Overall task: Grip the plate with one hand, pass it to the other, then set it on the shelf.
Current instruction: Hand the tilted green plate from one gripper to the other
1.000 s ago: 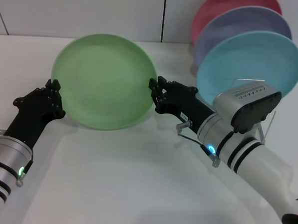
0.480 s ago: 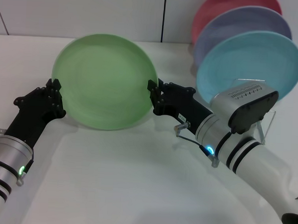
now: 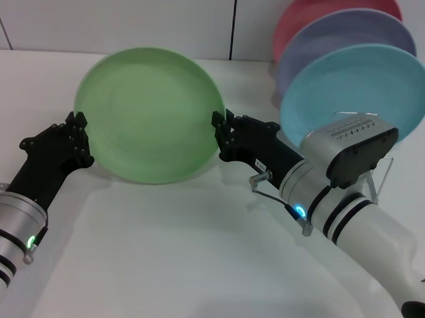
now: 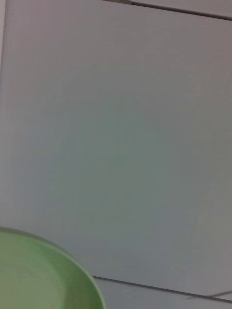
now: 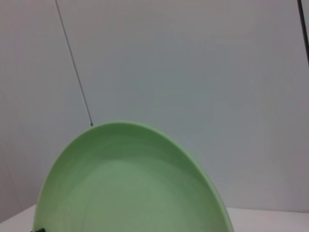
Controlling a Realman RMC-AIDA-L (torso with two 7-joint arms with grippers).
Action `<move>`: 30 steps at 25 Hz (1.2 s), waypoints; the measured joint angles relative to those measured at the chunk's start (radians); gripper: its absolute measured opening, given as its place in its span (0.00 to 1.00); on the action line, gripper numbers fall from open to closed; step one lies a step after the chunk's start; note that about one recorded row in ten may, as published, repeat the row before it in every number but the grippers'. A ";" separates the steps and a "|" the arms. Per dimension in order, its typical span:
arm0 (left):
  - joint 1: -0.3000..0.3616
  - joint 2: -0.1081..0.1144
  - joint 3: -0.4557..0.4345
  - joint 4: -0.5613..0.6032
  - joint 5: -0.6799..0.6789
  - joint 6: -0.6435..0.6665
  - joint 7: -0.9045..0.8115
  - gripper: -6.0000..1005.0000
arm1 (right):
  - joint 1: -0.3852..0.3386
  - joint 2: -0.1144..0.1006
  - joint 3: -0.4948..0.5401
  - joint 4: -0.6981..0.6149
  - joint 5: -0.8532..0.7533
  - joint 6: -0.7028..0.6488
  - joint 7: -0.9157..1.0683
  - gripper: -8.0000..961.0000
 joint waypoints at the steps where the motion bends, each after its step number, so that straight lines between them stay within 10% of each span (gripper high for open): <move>1: 0.000 0.000 0.000 0.000 0.000 0.000 0.000 0.05 | 0.000 0.000 0.001 0.000 0.000 0.000 0.000 0.13; 30: 0.000 0.000 0.005 -0.008 0.004 -0.001 0.000 0.07 | -0.004 0.001 0.012 -0.001 0.000 0.003 0.000 0.10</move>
